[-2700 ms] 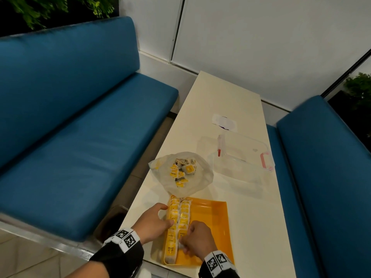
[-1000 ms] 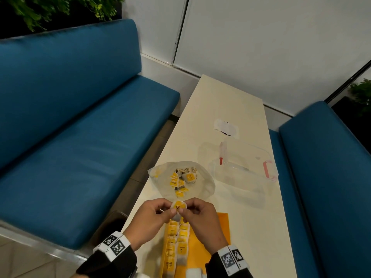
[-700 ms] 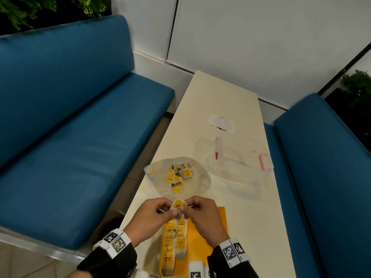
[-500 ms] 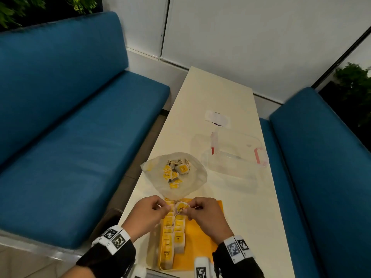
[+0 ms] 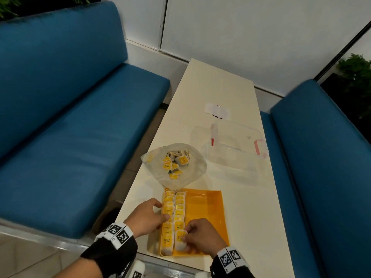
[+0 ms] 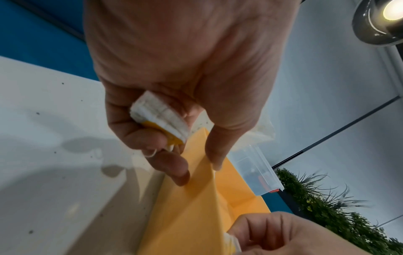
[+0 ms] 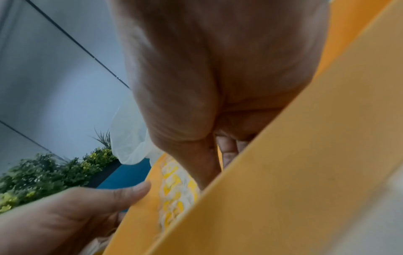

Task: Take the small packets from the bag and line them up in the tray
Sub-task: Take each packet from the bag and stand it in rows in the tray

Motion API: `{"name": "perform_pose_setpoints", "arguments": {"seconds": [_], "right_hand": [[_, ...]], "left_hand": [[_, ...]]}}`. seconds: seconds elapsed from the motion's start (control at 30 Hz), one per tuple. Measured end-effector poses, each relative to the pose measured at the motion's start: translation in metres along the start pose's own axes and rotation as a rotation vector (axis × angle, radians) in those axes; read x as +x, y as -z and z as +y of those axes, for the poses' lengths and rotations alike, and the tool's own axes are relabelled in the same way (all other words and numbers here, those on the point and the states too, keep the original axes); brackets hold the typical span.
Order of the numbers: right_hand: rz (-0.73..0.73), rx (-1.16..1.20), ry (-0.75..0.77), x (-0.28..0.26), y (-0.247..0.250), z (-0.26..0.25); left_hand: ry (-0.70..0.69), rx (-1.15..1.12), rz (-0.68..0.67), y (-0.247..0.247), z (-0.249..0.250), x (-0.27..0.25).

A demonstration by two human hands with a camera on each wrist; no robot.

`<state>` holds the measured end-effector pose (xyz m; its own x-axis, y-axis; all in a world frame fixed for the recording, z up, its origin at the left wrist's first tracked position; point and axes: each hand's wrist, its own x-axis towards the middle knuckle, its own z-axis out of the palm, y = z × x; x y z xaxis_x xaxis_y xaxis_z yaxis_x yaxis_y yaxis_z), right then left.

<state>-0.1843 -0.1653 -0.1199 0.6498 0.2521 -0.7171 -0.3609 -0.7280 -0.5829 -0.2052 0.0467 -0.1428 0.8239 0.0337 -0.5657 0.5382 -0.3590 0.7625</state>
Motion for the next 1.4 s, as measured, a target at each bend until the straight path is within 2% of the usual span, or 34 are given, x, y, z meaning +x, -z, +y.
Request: {"name": "perform_pose_setpoints", "arguments": {"seconds": [0.33,0.73,0.8,0.87,0.97,1.07,1.13,1.23,1.4], "right_hand": [[0.227,-0.098,0.019,0.006,-0.019,-0.005],[0.303,-0.033,-0.012,0.003,-0.027,-0.009],[0.333,-0.111,0.019,0.003,-0.025,-0.010],[0.386,-0.200,0.087,0.001,-0.019,-0.013],[0.413,-0.197,0.282,-0.007,-0.011,-0.029],[0.303,-0.083,0.410,-0.016,-0.014,-0.054],[0.228,-0.003,0.453,-0.018,-0.018,-0.065],[0.199,0.013,0.454,-0.015,-0.023,-0.071],[0.204,0.084,0.362,-0.010,-0.026,-0.071]], "left_hand": [[-0.003,-0.005,0.009,0.000,0.003,-0.004],[0.024,-0.005,0.004,0.001,0.007,-0.011],[0.062,-0.001,0.013,0.004,0.010,-0.017],[0.087,-0.076,0.018,0.009,0.014,-0.020],[0.164,-0.307,-0.025,0.018,0.021,-0.023],[0.186,-0.563,-0.056,0.023,0.026,-0.027],[0.156,-0.622,-0.046,0.022,0.027,-0.028],[0.115,-0.662,-0.015,0.021,0.028,-0.028],[0.061,-0.876,0.015,0.021,0.030,-0.027]]}}
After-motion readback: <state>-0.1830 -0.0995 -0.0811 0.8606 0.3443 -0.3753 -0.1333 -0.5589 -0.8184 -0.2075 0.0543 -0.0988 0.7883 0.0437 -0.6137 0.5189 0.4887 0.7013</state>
